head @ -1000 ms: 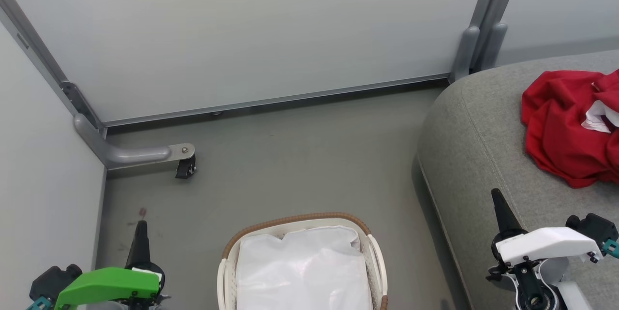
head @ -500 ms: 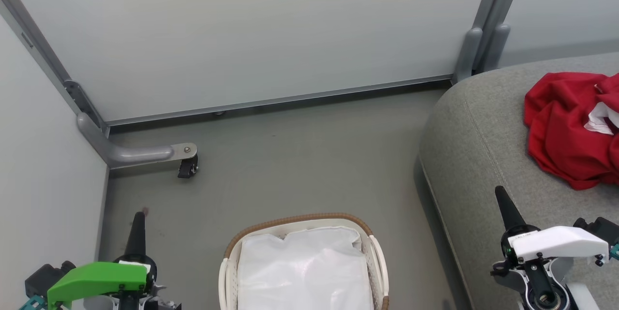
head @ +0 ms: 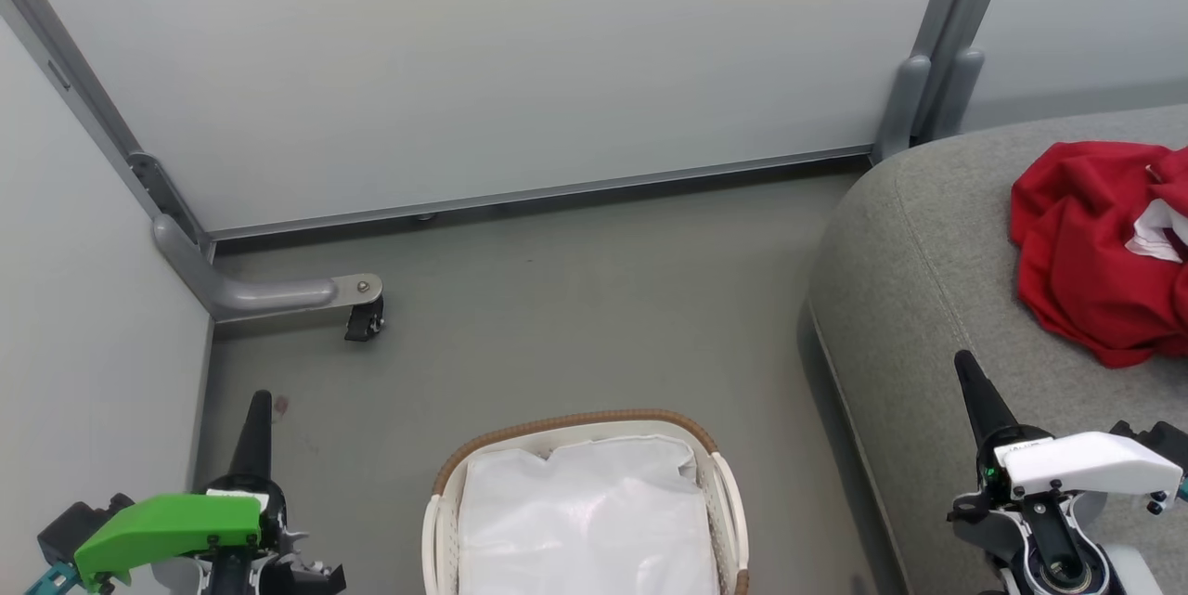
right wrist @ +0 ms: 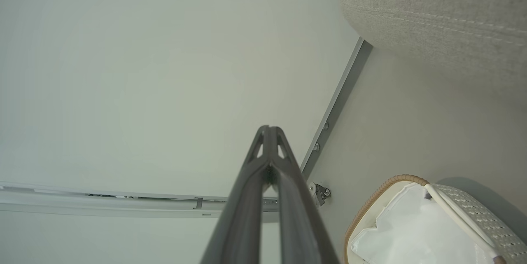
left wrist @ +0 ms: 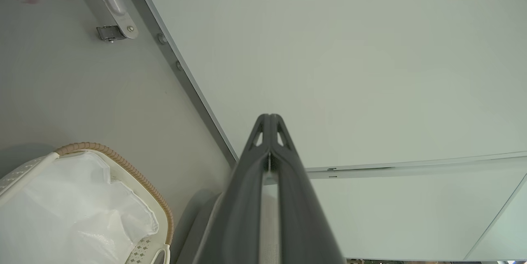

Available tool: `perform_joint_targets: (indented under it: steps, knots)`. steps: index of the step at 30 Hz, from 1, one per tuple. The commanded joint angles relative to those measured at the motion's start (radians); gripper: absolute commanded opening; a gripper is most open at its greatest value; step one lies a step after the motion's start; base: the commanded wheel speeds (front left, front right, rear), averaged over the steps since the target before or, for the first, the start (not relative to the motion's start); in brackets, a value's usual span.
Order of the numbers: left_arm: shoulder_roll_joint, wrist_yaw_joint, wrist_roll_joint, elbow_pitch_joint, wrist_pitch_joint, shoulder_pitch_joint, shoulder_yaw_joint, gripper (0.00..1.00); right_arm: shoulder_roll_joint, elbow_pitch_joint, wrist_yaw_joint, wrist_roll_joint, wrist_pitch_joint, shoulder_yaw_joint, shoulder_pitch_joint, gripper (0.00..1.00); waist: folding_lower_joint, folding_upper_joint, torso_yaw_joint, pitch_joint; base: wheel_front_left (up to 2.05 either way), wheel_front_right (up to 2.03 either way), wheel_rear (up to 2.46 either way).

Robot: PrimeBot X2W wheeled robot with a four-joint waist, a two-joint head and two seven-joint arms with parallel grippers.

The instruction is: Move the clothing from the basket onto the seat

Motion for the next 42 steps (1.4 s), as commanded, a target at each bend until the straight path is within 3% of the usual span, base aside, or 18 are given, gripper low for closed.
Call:
perform_joint_targets:
  steps: [1,31,42]
  knots:
    - [0.006,-0.004,-0.025,-0.009,0.008,-0.024,0.004,0.0,-0.006,-0.012,-0.001,0.024,0.008,-0.006,0.007,0.0,0.0,-0.0001,0.001,0.0,0.0,0.0,0.0]
    - [0.008,-0.011,-0.221,-0.036,0.064,-0.041,0.029,0.0,-0.008,-0.047,-0.001,0.25,0.065,-0.029,0.017,0.0,0.0,-0.0001,0.014,-0.004,0.0,0.0,0.0]
    - [0.008,-0.011,-0.221,-0.034,0.065,-0.039,0.029,0.0,-0.008,-0.047,-0.001,0.251,0.065,-0.029,0.017,0.0,0.0,-0.0001,0.014,-0.004,0.0,0.0,0.0]
